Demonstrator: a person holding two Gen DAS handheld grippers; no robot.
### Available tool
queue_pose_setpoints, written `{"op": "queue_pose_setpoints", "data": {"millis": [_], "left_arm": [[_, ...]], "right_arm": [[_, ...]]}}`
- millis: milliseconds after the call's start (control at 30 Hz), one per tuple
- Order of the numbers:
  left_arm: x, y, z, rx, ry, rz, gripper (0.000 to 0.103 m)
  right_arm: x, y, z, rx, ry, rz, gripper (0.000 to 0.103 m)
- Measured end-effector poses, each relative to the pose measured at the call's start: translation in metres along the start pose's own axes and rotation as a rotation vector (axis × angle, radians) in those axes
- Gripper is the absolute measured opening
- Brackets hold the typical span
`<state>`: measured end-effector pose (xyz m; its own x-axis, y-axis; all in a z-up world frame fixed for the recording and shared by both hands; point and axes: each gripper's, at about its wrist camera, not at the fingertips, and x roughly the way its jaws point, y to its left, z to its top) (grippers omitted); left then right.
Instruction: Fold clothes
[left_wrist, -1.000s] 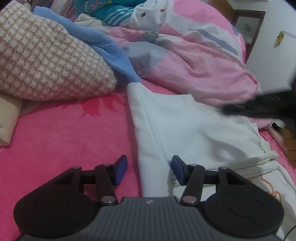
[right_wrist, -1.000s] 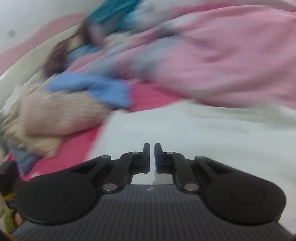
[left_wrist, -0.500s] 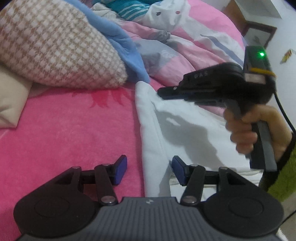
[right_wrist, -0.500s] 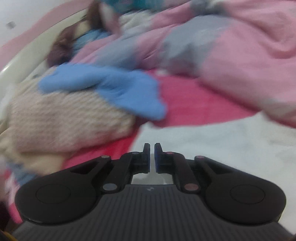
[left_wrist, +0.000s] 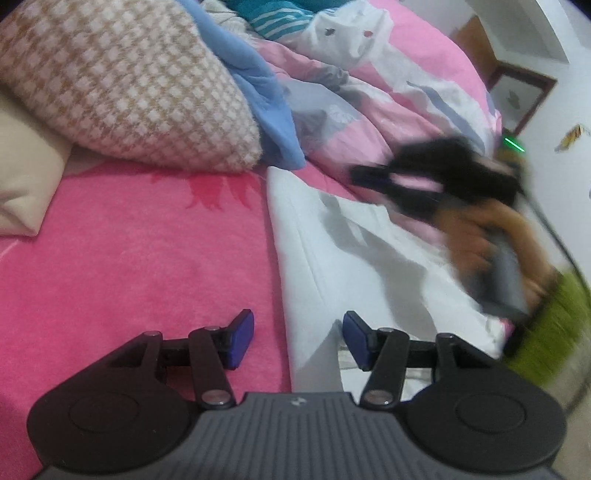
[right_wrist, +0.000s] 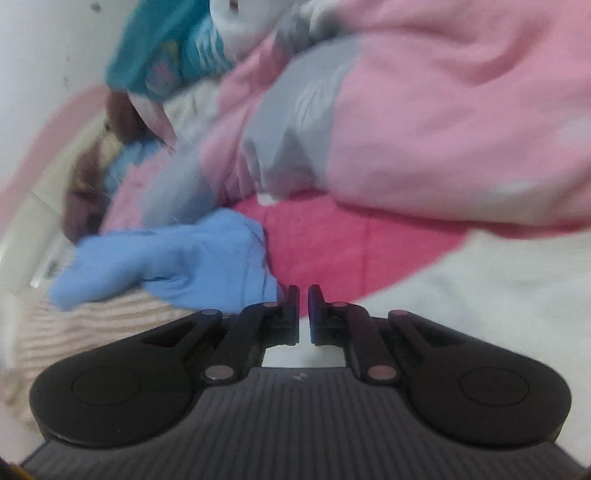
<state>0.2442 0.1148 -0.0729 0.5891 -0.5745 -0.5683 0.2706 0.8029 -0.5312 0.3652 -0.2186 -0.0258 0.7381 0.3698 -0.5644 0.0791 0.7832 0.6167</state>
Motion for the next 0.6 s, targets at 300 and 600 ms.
{"op": "queue_pose_setpoints", "data": {"millis": [300, 600], "left_arm": [[-0.010, -0.005, 0.002, 0.029, -0.059, 0.048, 0.061], [0.000, -0.035, -0.014, 0.228, -0.053, 0.143, 0.065]], "right_arm": [[-0.253, -0.037, -0.018, -0.045, -0.265, -0.119, 0.005], [-0.261, -0.127, -0.072, 0.054, -0.202, -0.275, 0.005]]}}
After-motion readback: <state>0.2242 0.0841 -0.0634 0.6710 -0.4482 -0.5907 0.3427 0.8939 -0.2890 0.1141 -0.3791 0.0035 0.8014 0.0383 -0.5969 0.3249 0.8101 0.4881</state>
